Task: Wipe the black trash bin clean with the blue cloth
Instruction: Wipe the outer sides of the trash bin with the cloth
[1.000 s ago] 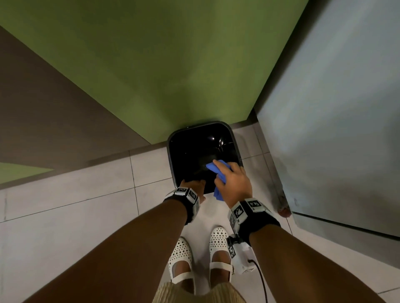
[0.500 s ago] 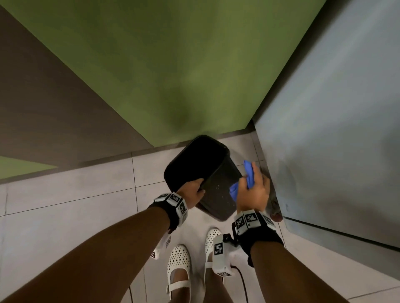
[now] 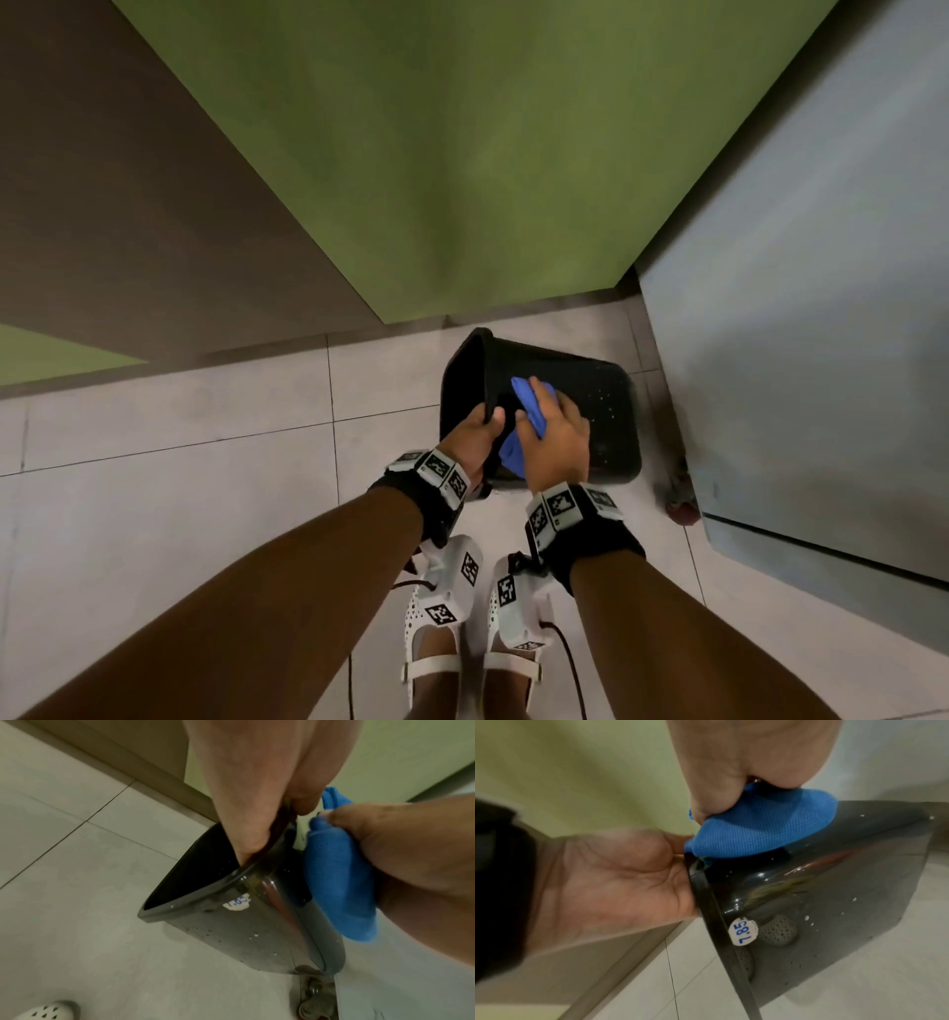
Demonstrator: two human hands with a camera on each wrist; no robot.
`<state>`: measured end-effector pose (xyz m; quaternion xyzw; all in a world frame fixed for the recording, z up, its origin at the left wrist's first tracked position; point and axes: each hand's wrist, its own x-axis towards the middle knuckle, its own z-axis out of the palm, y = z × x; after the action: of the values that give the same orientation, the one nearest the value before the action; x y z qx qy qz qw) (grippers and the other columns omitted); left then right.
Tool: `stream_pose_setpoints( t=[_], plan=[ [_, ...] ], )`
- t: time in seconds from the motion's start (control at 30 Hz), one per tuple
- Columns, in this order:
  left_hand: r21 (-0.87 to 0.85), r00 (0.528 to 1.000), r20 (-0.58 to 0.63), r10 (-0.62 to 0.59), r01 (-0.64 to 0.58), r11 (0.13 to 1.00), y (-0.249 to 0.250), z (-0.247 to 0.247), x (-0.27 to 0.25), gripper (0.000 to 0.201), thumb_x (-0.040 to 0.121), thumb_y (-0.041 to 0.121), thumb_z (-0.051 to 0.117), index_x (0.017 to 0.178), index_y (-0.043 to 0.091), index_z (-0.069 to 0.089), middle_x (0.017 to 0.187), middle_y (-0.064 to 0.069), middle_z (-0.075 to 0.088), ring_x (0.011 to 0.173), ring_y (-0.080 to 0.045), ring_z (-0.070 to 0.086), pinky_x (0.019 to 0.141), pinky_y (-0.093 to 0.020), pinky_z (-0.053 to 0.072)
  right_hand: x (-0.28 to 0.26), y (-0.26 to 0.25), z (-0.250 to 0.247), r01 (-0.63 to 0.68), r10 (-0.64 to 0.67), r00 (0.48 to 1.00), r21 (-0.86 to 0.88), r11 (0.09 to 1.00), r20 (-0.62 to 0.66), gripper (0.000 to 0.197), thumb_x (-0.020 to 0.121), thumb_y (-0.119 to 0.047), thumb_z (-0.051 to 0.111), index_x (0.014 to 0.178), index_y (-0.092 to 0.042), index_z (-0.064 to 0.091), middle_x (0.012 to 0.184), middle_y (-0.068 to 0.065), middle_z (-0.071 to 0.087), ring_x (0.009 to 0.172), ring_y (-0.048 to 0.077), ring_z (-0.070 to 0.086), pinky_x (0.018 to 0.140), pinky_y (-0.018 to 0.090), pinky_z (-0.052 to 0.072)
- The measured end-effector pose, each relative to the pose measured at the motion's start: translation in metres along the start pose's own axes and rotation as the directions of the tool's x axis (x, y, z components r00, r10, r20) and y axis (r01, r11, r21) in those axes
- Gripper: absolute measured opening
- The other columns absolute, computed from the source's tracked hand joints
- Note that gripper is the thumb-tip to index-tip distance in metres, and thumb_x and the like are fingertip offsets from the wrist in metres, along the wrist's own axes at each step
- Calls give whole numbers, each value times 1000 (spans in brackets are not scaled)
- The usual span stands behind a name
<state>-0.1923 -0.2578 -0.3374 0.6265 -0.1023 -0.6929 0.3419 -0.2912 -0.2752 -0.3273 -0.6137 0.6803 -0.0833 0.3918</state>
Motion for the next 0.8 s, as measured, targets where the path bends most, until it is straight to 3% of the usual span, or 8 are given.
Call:
stream_pose_setpoints(
  t=[0.1,0.23,0.3,0.4,0.5,0.57,0.67,0.8],
  plan=[
    [-104,998,-40,-38,34,994,-7,-7,10,36,101,21,28,131,3,37,94,-6,58,85,-19,58,75,-33,49,7,5,22,36,-24,995,-124,992,95,54,97,-42,39,146,-33,20,157,6,9,134,33,23,111,40,25],
    [-112,995,-62,-75,68,991,-15,-16,21,40,101,28,25,131,7,40,116,-13,57,105,-24,55,97,-39,43,13,14,45,91,-8,973,-352,931,229,55,98,-47,23,147,-35,2,157,2,-10,143,36,-4,115,48,6],
    [-66,992,-79,-98,93,993,-15,-20,26,52,96,48,23,129,14,46,124,-12,57,115,-27,54,104,-40,41,14,18,54,175,-61,962,-427,887,268,58,98,-49,20,147,-34,-6,156,5,-15,142,38,-12,115,50,-1],
    [126,974,-218,-70,99,987,-36,-30,55,87,69,80,25,120,18,57,124,-14,61,114,-32,56,105,-47,41,15,26,69,264,-113,942,-487,833,317,67,96,-52,27,145,-33,-14,155,8,-21,140,40,-18,114,51,-3],
    [192,943,-333,17,51,980,-30,-27,50,65,91,58,22,123,11,53,126,-14,58,113,-29,55,104,-38,40,23,36,80,295,-135,936,-513,806,326,73,94,-54,33,145,-34,-15,155,7,-21,139,39,-19,113,52,-3],
    [167,933,-353,65,-5,986,-27,-23,49,51,98,42,25,121,8,53,117,-9,59,103,-22,53,93,-26,39,28,41,81,292,-147,942,-516,805,303,66,95,-54,26,145,-35,-12,156,5,-19,140,37,-18,114,51,-3],
    [161,889,-448,97,-26,987,-28,-19,56,50,98,41,29,113,5,60,108,-10,61,96,-25,54,84,-26,39,36,45,76,277,-154,952,-530,801,264,60,96,-53,19,146,-36,-10,156,3,-16,142,36,-15,114,52,-1],
    [193,859,-495,126,-33,981,-36,-20,67,55,96,46,31,111,3,61,115,-16,63,108,-32,56,94,-32,43,66,66,50,87,-26,992,-509,856,125,58,98,-49,20,146,-35,-8,157,4,-13,142,36,-12,113,54,3]
  ],
)
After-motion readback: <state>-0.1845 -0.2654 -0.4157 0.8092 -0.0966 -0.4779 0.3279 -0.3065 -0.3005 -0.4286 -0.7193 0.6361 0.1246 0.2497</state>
